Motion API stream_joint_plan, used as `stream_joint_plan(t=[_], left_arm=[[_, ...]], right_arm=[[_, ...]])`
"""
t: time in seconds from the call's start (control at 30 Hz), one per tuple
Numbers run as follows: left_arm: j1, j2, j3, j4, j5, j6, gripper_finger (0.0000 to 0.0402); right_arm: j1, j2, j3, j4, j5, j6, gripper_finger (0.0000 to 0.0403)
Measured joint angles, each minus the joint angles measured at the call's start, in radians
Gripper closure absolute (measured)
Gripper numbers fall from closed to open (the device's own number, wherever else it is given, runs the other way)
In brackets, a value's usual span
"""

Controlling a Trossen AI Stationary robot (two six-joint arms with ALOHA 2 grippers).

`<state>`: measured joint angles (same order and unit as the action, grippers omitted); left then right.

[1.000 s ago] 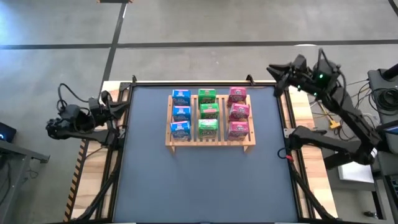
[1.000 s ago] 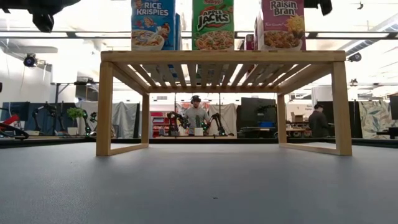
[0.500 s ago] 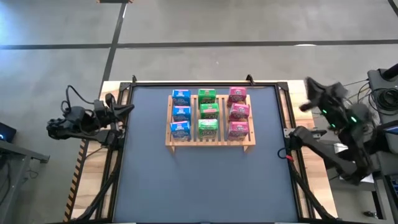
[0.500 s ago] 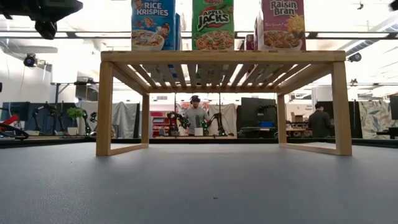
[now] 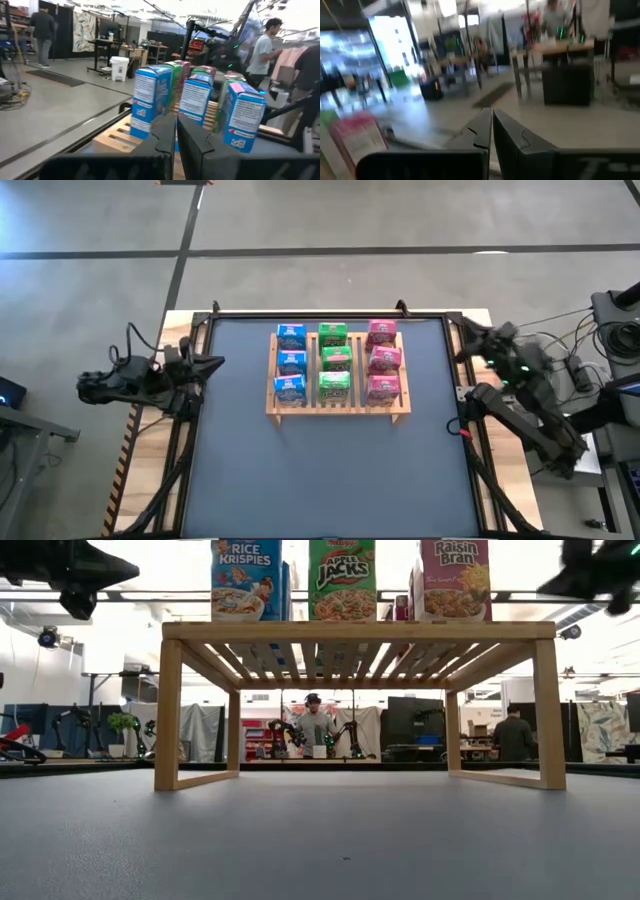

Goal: Stack cereal on shelf
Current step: Return to Home Position

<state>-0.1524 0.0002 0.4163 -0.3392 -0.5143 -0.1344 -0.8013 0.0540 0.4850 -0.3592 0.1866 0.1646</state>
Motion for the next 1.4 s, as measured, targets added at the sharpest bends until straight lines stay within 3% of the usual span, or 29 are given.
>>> stream_joint_plan(t=[0.17,0.67,0.97,1.2,1.4], left_arm=[[0.000,0.000,-0.096,0.168,0.041,-0.025,0.0401],[0.000,-0.001,-0.400,0.526,0.028,-0.095,0.0401],[0.000,0.007,-0.407,0.486,-0.003,-0.111,0.0401],[0.001,0.004,-0.407,0.494,-0.011,-0.139,0.0401],[0.001,0.015,-0.407,0.425,-0.010,-0.112,0.0401]], right_arm=[[0.000,0.019,-0.107,0.111,-0.003,0.023,0.0394],[0.000,0.021,-0.315,0.113,-0.057,0.063,0.0394],[0.005,0.042,-0.398,0.149,-0.121,0.138,0.0394],[0.005,0.068,-0.439,0.290,-0.260,0.072,0.0394],[0.020,0.085,-0.440,0.296,-0.302,0.034,0.0394]])
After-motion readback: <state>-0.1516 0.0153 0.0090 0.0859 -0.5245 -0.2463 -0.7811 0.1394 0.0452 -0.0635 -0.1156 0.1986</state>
